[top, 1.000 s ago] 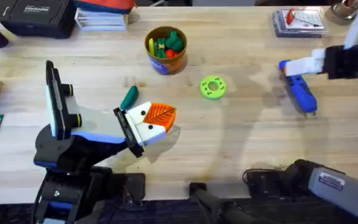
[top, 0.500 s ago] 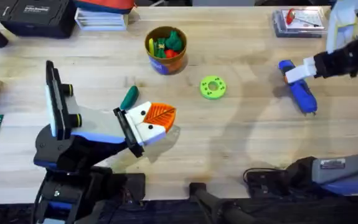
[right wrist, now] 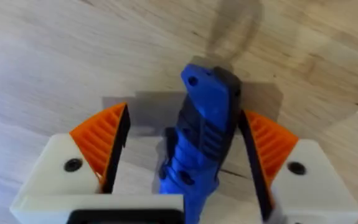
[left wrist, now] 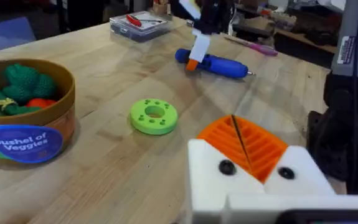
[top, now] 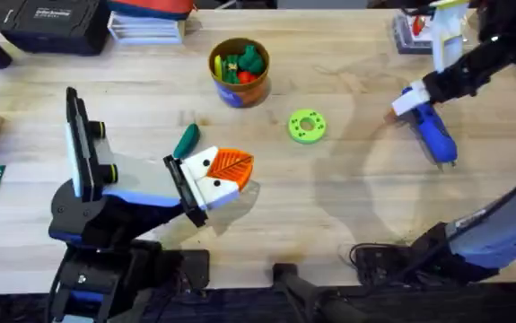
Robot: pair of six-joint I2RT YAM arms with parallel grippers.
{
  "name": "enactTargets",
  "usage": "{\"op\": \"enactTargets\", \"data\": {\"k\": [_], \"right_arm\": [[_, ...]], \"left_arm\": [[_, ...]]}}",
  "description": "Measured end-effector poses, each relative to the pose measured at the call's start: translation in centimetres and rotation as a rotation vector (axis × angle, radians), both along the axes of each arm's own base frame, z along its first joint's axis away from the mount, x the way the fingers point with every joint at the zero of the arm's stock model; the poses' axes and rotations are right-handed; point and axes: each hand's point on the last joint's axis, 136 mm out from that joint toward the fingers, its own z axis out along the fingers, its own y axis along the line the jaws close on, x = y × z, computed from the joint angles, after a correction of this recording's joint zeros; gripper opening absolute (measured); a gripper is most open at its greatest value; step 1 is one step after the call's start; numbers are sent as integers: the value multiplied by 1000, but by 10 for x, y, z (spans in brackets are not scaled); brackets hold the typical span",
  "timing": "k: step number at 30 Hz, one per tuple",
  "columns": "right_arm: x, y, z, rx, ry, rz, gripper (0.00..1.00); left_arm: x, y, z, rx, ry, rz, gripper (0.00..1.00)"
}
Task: Pick up the gripper from the table and insert it into the empty holder that is missing its gripper. Then pick up a screw, insert it into the mounting hole, and use the screwdriver to tighten it. Finally, clean up the table by picking up the vegetable and placing it into the bucket.
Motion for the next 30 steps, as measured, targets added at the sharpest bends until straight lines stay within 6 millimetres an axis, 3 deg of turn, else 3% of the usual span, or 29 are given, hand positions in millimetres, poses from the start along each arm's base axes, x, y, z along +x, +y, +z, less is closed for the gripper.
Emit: {"op": "enactTargets", "data": {"k": [12, 19, 22, 25, 28, 30], "right_arm": [[-8, -4, -5, -34, 51, 16, 983], [-8, -6, -5, -49, 55, 16, 873], [-9, -7, -6, -53, 56, 18, 741], [-7, -7, -5, -54, 50, 18, 443], [-7, -8, -6, -59, 49, 24, 79], [-7, -8, -6, -54, 51, 17, 20]], "left_arm": [[0, 0, 0, 0, 0, 0, 5], [0, 0, 0, 0, 0, 0, 5], [0, 0, 0, 0, 0, 0, 5], [0, 0, 0, 0, 0, 0, 5], [0, 0, 0, 0, 0, 0, 5], [0, 0, 0, 0, 0, 0, 5]]}}
